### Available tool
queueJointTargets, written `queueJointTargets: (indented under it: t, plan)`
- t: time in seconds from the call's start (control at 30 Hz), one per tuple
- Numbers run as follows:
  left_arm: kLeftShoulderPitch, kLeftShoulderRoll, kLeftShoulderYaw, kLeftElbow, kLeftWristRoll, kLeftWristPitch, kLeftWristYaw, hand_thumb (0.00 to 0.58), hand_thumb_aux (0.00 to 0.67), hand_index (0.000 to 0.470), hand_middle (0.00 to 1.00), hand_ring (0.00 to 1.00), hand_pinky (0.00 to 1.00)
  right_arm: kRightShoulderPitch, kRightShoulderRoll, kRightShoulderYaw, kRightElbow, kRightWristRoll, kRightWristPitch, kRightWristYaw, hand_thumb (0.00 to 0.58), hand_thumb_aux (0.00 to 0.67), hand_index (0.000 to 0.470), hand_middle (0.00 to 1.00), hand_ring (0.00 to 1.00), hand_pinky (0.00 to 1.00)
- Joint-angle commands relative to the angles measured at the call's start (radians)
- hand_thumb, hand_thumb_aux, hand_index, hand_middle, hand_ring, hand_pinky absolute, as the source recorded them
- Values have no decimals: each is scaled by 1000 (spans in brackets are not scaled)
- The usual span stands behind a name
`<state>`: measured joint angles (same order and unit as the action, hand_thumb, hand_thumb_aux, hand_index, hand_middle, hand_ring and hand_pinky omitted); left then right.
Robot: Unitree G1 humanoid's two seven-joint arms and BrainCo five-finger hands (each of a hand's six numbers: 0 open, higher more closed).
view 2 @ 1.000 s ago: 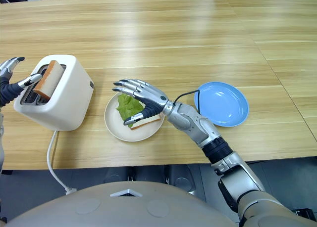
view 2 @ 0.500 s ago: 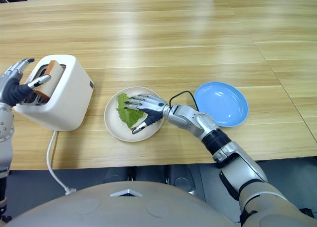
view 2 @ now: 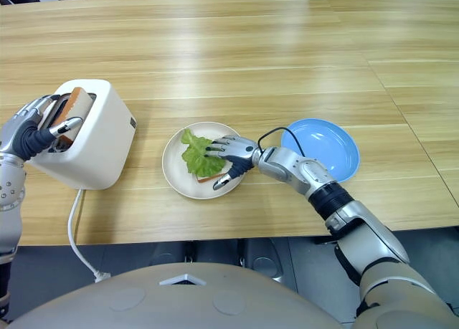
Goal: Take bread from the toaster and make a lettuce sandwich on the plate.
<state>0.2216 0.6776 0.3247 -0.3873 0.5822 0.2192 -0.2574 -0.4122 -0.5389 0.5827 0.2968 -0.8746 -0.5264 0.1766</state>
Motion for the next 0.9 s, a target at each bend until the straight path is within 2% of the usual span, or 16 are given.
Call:
queueJointTargets:
  t: [0.03, 0.07, 0.17, 0.27, 0.37, 0.5, 0.77, 0.8, 0.83, 0.87, 0.9]
  plan:
    - [4, 10, -7, 13, 20, 8, -3, 0, 0, 0, 0, 0, 0, 44, 55, -114, -68, 191, -30, -65, 0, 0, 0, 0, 0, 0]
    - [3, 10, -7, 14, 23, 9, -2, 0, 0, 0, 0, 0, 0, 56, 74, -143, -78, 241, -42, -85, 0, 0, 0, 0, 0, 0]
    - [1, 10, -14, 25, 28, 10, -3, 0, 0, 0, 0, 0, 0, 161, 189, -272, -66, 586, -90, -98, 0, 0, 0, 0, 0, 0]
    - [1, 9, -28, 39, 38, 10, -3, 0, 0, 0, 0, 0, 0, 262, 257, -323, -25, 755, -120, -63, 0, 0, 0, 0, 0, 0]
    - [-1, 10, -36, 47, 59, 21, 2, 0, 0, 0, 0, 0, 0, 336, 308, -360, -35, 855, -140, -47, 0, 0, 0, 0, 0, 0]
    - [-9, 24, -31, 68, 111, 47, 21, 0, 0, 0, 0, 0, 0, 384, 340, -423, -79, 873, -191, -74, 0, 0, 0, 0, 0, 0]
    - [-12, 40, -54, 89, 186, 73, 27, 0, 0, 0, 0, 0, 0, 441, 371, -498, -114, 973, -168, -39, 0, 0, 0, 0, 0, 0]
    - [-17, 38, -56, 88, 188, 73, 28, 183, 116, 79, 0, 0, 0, 446, 374, -502, -112, 977, -163, -35, 0, 0, 0, 0, 0, 0]
    - [-20, 39, -58, 88, 194, 73, 29, 325, 226, 155, 0, 0, 0, 451, 377, -506, -110, 978, -160, -34, 0, 0, 0, 0, 0, 0]
    - [-22, 41, -60, 91, 198, 73, 30, 325, 226, 155, 0, 0, 0, 456, 382, -510, -109, 985, -154, -31, 0, 0, 0, 0, 0, 0]
    - [-25, 43, -61, 93, 200, 72, 29, 466, 373, 256, 0, 0, 0, 461, 387, -515, -110, 994, -147, -27, 0, 0, 0, 0, 0, 0]
